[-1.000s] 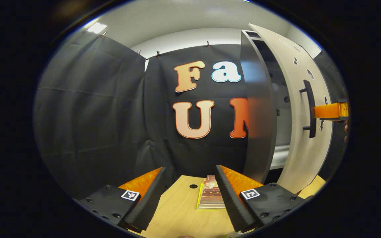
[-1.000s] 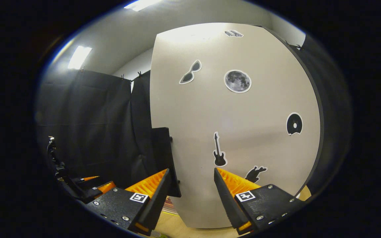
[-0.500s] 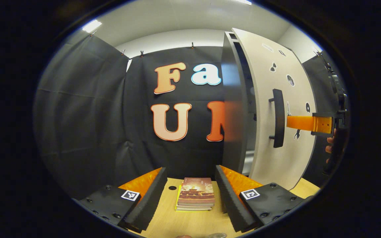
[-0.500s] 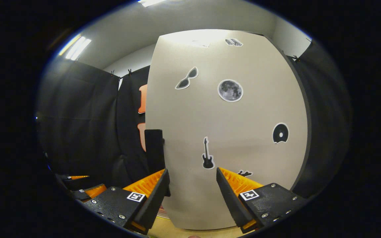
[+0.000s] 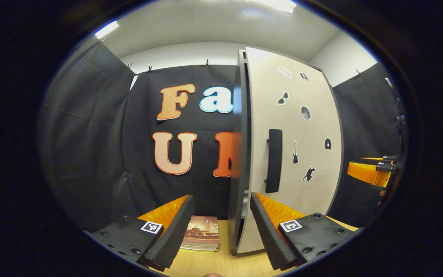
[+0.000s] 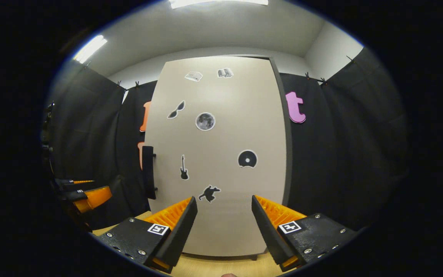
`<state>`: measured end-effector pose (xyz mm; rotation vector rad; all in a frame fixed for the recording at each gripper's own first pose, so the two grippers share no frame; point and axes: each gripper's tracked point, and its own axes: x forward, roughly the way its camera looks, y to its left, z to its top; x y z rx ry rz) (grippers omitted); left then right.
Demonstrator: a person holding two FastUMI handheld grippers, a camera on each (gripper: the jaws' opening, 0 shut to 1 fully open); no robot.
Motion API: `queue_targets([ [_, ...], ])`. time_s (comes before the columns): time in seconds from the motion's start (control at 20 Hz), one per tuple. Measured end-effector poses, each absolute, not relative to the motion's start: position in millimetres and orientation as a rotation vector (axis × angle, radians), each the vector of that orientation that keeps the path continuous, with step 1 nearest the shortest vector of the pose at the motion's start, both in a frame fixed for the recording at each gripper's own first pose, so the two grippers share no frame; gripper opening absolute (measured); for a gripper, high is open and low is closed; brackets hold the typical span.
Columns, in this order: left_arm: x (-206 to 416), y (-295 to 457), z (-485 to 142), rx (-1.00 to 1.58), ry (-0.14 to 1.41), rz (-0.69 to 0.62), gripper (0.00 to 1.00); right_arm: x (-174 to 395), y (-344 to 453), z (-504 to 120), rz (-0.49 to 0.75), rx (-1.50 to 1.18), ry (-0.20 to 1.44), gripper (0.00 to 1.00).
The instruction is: Open the cabinet door with the right hand, grasp the bottle in the cabinet with the left hand and place it on the coaster, then close the cabinet door with the right hand.
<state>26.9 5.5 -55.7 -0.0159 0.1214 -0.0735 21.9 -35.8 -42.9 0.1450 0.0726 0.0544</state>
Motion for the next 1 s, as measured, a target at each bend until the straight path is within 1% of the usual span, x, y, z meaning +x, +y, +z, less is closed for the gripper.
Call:
queue_targets([
  [0.05, 26.4, -1.4, -49.8, -0.013, 0.109, -0.083, 0.96, 15.9, -45.4, -42.1, 0.037, 0.137, 0.069, 0.88],
  [0.1, 25.3, -9.2, -45.5, -0.011, 0.102, -0.092, 0.94, 10.1, -54.6, -40.0, 0.022, 0.131, 0.062, 0.93],
  [0.15, 24.8, -16.3, -40.9, -0.008, 0.094, -0.102, 0.94, 4.9, -62.6, -38.3, 0.007, 0.124, 0.057, 0.89],
  [0.2, 23.4, -20.4, -37.1, -0.004, 0.086, -0.105, 0.94, 0.5, -69.2, -35.7, 0.0, 0.12, 0.05, 0.88],
  [0.75, 19.7, -55.1, -7.6, 0.018, 0.055, -0.135, 0.95, -29.4, -110.7, -21.9, -0.065, 0.127, 0.019, 0.88],
  [0.8, 17.6, -55.3, -5.5, 0.02, 0.053, -0.136, 0.96, -30.3, -112.5, -21.7, -0.069, 0.128, 0.021, 0.88],
  [1.0, 16.0, -56.3, -2.7, 0.019, 0.053, -0.132, 0.95, -37.7, -120.2, -20.4, -0.09, 0.123, 0.019, 0.88],
])
